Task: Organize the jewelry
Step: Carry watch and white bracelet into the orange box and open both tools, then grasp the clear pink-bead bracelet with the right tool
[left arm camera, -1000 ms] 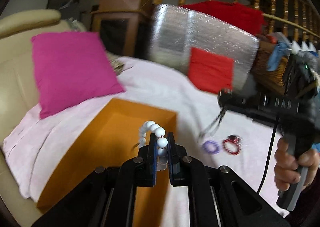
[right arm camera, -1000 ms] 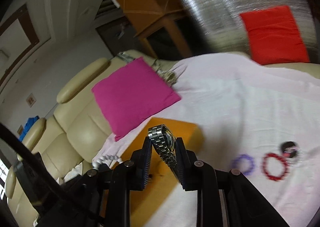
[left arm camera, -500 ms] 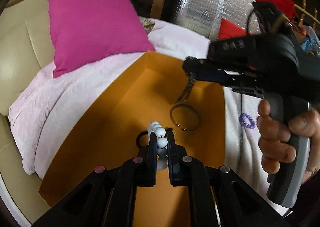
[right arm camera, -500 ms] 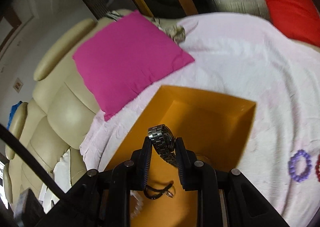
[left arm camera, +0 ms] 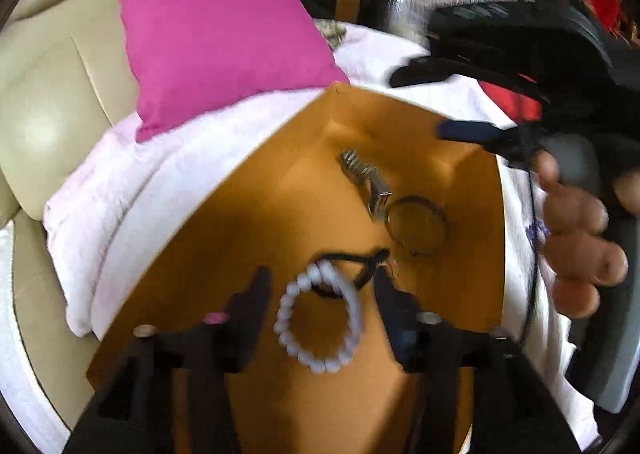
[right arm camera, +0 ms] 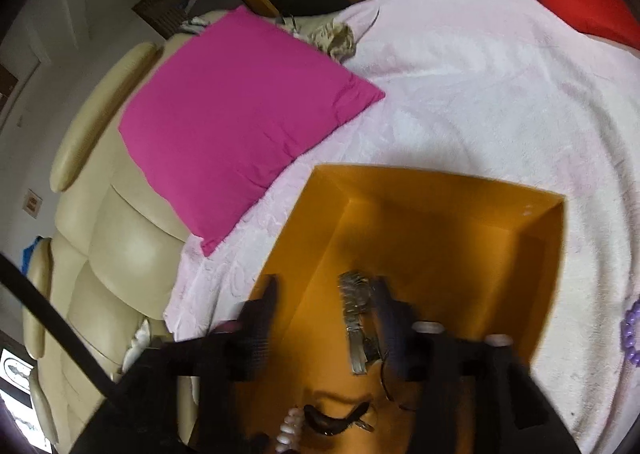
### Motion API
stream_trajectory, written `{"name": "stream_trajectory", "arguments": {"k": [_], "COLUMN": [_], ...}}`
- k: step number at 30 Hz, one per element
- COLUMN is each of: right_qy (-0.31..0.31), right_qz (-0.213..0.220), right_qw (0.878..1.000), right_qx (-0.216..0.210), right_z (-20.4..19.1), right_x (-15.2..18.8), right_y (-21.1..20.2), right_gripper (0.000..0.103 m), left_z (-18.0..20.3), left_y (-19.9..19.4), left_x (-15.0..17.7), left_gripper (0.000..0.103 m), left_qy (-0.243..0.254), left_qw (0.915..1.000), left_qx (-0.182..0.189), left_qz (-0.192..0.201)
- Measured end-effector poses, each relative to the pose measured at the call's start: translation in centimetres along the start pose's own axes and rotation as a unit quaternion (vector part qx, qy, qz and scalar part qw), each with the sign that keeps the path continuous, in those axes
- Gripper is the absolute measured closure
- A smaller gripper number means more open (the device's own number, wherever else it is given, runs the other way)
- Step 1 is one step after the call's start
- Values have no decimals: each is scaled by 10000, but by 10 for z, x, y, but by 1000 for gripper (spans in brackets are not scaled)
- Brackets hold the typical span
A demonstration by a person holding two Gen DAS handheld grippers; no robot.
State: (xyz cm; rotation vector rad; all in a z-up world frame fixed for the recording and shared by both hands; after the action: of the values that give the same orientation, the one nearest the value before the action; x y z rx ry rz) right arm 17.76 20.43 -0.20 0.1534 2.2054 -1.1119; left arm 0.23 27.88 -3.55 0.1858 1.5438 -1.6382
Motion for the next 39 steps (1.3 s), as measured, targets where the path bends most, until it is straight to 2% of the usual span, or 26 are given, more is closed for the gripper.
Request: {"name": "stream_trajectory", "arguments": {"k": [5, 11, 13, 17, 18, 21, 24, 29, 34, 37, 39], "right_qy": [-261, -81, 81, 670, 781, 1179, 1667, 1927, 1860, 1743, 1532], "right_qz": [507, 955, 1043, 1073, 1052, 1118, 1055, 979, 833, 648, 623], "right_qw": [9982, 9933, 9912, 9866, 9858, 9806, 9767, 9744, 9740, 9766, 9788], "right_qx": [157, 649, 809, 1028, 1055, 1093, 843, 620, 989, 1083, 1212], "right_z": [18, 84, 109, 165, 175, 209, 239, 260, 283, 290, 289], "right_x": [3, 31, 45, 79, 87, 108, 119, 116, 111, 108, 104], "right_y": [-63, -166, -195, -240, -245, -256, -251, -229, -206, -193, -187], "right_gripper": [39, 40, 48, 54, 60, 60, 60, 60, 60, 71, 71], "left_z": [16, 57, 76, 110, 119, 147, 172, 197, 223, 231, 234], "left_y": [-10, -23, -29, -33, -33, -30, -23, -9, 8, 16, 21], "left_x": [-5, -7, -5, 5, 8, 18, 27, 37, 45, 46, 46], "left_gripper": [46, 46, 45, 45, 45, 44, 44, 44, 43, 43, 43], "left_qy": [45, 382, 524, 797, 887, 1176, 1359, 1393, 1649, 1703, 1638], "left_qw": [9994, 9957, 9933, 9898, 9889, 9858, 9846, 9853, 9804, 9788, 9797], "left_qx": [-53, 74, 151, 333, 374, 543, 695, 831, 1030, 1116, 1155], "left_qz": [340, 845, 1018, 1129, 1128, 1072, 851, 530, 311, 205, 107]}}
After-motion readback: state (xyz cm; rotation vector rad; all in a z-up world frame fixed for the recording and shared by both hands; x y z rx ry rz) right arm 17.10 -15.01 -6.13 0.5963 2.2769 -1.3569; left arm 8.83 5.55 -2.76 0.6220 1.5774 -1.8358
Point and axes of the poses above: each gripper's, at about its wrist camera, not at the fingertips, and y roughly the way its jaws point, z to its right, x to its underside, the point moved 3 cm from there along y, roughly the way its jaws point, and after that the axes turned 12 degrees about -y, right-handed, at the moved point
